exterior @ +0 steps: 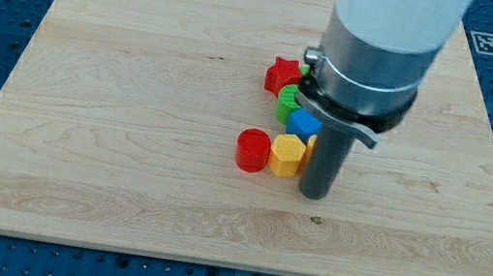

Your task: Move the red circle to the left of the green circle

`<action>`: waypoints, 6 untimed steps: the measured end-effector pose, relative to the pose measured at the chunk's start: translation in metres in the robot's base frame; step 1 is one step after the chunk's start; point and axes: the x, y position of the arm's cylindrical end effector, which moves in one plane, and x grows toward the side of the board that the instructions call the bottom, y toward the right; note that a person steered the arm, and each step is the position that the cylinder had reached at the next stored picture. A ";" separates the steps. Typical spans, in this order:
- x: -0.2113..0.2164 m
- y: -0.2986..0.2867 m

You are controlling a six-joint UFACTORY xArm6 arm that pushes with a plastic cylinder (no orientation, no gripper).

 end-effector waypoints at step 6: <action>-0.060 -0.073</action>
